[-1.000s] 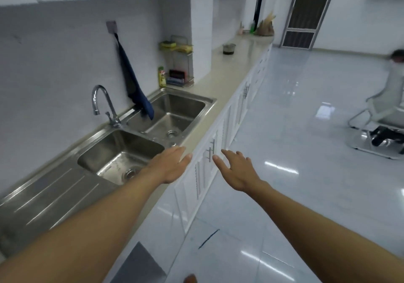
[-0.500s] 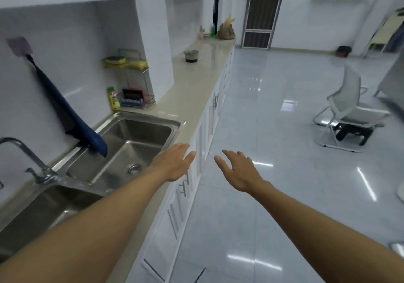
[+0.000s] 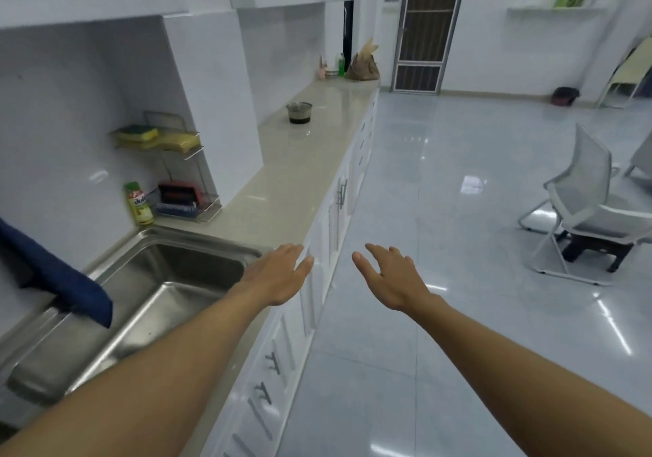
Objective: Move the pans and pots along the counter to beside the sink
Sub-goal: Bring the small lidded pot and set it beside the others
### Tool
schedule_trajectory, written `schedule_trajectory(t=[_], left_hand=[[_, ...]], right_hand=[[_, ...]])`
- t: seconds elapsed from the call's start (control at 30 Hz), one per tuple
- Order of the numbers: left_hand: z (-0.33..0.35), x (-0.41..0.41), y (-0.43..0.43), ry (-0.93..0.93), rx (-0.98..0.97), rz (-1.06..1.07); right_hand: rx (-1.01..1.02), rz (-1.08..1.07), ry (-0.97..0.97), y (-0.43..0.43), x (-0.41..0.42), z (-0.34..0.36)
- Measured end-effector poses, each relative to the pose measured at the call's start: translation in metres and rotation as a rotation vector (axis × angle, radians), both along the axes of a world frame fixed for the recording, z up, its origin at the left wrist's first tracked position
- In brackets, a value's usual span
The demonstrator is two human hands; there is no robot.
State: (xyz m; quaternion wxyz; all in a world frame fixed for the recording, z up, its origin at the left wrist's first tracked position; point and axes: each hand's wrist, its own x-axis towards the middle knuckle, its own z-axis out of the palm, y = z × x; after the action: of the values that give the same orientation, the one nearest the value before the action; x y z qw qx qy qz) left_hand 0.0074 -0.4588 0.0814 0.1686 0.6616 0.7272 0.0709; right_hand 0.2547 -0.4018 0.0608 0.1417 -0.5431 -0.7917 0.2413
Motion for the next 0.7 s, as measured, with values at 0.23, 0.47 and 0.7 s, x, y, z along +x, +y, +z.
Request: schedule_trajectory(t=[0.23,0.47,0.7], left_hand=[[-0.002,0.019,0.116,-0.011,0.010,0.049],[-0.003,0.007,0.233,0.002,0.020,0.057],[-0.002,-0.024,0.363,0.016,0.008,0.013]], right_hand=[[-0.010,0.042,-0.018,0.124,0.013,0.008],[-0.012,0.041,-0.030,0.239,0.006,0.003],[-0.017,0.010,-0.045,0.356,-0.020,0.001]])
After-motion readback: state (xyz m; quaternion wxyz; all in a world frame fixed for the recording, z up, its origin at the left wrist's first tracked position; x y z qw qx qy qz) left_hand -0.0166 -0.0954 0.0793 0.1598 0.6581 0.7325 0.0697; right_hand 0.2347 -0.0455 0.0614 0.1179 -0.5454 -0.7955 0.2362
